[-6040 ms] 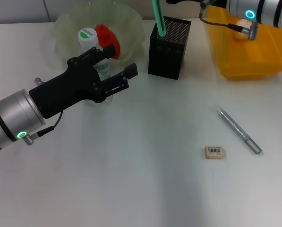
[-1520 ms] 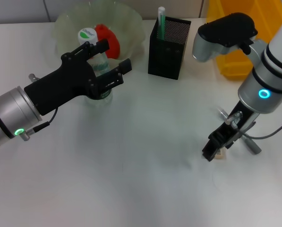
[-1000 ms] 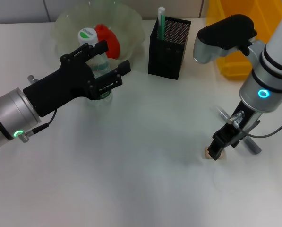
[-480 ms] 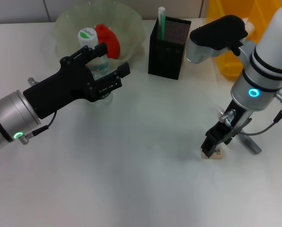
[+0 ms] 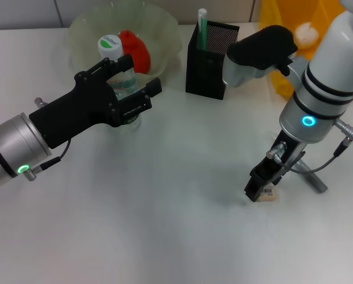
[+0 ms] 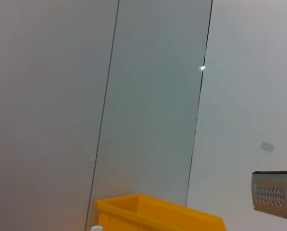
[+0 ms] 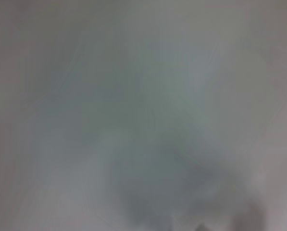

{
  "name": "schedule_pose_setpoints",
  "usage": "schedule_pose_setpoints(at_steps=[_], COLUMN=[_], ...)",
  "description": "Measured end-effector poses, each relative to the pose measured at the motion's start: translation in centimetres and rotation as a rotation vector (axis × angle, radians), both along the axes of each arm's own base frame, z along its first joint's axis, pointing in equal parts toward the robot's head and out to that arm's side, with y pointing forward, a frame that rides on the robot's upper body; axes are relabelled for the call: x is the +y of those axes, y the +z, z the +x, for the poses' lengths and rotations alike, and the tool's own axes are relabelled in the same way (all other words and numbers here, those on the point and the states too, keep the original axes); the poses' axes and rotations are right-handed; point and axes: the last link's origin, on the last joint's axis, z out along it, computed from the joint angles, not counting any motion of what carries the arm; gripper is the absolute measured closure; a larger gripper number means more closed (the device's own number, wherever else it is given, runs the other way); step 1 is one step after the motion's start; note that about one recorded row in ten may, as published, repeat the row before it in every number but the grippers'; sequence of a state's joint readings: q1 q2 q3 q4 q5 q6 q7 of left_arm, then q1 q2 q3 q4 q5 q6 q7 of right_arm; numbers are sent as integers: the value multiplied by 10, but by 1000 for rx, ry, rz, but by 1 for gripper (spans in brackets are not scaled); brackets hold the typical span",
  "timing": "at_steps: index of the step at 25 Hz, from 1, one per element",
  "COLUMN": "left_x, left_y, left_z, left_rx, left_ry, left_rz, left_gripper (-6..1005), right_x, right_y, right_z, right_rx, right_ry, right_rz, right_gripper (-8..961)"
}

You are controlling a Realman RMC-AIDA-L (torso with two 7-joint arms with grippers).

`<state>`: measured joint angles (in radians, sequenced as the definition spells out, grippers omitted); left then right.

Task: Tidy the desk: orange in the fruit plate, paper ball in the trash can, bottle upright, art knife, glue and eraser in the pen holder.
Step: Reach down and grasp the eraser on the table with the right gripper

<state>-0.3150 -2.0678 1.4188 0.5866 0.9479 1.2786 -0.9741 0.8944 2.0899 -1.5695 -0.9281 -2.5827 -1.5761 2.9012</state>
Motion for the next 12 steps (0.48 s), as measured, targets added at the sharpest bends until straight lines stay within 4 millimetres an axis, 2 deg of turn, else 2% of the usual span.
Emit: schedule_pose_setpoints(at_steps=[12], left_x=[3], left_y=[0], left_z=[-1], left_rx=[4], left_ry=[10], left_rz=[6], left_gripper=[202], right_x=[2], right_y=[-1], right_z=[-1], right_rx=[-20], right_ry=[20], right_rz=[-2], right_gripper=[375])
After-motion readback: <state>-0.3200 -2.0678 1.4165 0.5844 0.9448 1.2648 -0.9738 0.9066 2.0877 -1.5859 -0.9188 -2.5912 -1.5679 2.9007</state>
